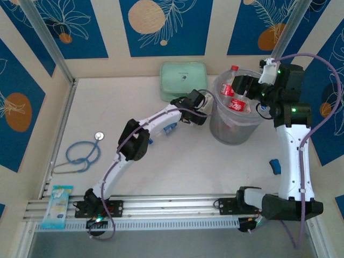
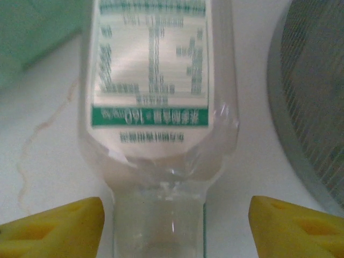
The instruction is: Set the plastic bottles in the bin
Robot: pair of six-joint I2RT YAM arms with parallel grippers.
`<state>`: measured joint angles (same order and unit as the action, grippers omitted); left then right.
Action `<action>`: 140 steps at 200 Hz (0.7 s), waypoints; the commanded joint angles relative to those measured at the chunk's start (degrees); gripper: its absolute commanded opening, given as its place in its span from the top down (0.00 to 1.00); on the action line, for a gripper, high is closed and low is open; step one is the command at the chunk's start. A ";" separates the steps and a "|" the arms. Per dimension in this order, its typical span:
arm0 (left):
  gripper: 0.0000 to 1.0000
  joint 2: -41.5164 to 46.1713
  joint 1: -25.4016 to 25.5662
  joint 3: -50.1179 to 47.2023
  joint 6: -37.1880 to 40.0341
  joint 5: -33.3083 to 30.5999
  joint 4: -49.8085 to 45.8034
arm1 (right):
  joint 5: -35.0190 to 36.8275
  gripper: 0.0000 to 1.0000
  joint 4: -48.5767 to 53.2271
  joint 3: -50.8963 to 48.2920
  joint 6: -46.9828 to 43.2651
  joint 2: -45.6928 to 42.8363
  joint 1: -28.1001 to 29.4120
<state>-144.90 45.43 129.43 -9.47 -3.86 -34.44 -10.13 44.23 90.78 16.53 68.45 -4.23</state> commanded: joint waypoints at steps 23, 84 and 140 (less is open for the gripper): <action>0.33 0.03 -0.10 -3.85 0.36 0.10 -2.86 | -1.38 0.30 -0.60 0.13 -0.05 -0.52 -0.60; 0.62 6.02 -0.21 -10.03 0.21 -0.09 2.91 | -1.73 0.30 -0.69 0.52 0.58 -0.33 -0.71; 0.71 20.30 -0.26 -22.35 0.22 -3.97 10.27 | -3.49 0.32 -1.42 0.93 2.33 -0.35 -0.19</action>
<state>-134.17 45.39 111.09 -8.91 -5.10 -29.30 -11.46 44.10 90.78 17.32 68.45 -4.64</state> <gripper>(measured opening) 0.409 0.682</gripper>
